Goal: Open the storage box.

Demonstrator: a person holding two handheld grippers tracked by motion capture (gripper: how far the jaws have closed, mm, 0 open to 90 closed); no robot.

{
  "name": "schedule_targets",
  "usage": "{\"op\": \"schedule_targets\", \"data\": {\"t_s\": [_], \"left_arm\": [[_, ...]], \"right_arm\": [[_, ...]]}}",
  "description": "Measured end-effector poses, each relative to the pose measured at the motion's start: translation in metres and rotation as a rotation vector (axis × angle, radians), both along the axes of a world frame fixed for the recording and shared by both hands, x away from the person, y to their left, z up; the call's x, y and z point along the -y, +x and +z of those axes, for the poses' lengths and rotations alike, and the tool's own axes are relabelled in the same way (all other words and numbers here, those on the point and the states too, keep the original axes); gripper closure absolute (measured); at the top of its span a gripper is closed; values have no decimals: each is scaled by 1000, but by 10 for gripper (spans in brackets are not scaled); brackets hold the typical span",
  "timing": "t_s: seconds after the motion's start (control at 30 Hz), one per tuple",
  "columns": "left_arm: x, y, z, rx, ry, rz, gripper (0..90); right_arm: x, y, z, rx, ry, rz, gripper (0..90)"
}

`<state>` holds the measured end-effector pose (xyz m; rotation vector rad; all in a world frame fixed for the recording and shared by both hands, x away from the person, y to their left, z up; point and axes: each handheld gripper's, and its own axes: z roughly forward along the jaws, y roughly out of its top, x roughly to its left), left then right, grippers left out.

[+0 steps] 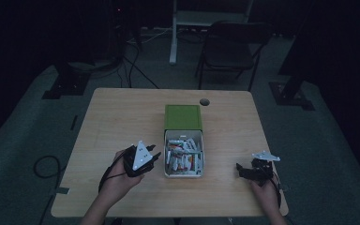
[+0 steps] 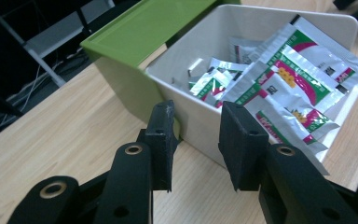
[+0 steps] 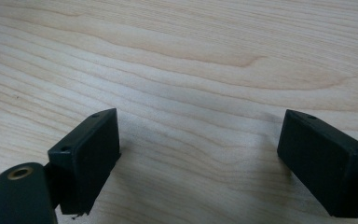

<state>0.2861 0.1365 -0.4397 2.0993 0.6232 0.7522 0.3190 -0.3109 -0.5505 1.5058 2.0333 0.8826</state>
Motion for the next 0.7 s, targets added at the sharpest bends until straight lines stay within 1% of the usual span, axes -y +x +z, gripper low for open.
{"op": "schedule_targets", "data": {"t_s": [0.07, 0.23, 0.33, 0.43, 0.63, 0.67, 0.7], "left_arm": [[-5, 1, -2, -2, -10, 14, 647], [-20, 3, -8, -24, -46, 48, 643], [-27, 4, -13, -24, -70, 72, 615], [-33, 5, -18, -32, -61, 90, 590], [-45, 8, -30, -67, -81, 137, 528], [-48, 9, -32, -67, -86, 145, 521], [-50, 10, -34, -75, -97, 156, 512]], "right_arm": [[0, 0, 0, 0, 0, 0, 123], [0, 0, 0, 0, 0, 0, 123], [0, 0, 0, 0, 0, 0, 123], [0, 0, 0, 0, 0, 0, 123], [0, 0, 0, 0, 0, 0, 123], [0, 0, 0, 0, 0, 0, 123], [0, 0, 0, 0, 0, 0, 124]]}}
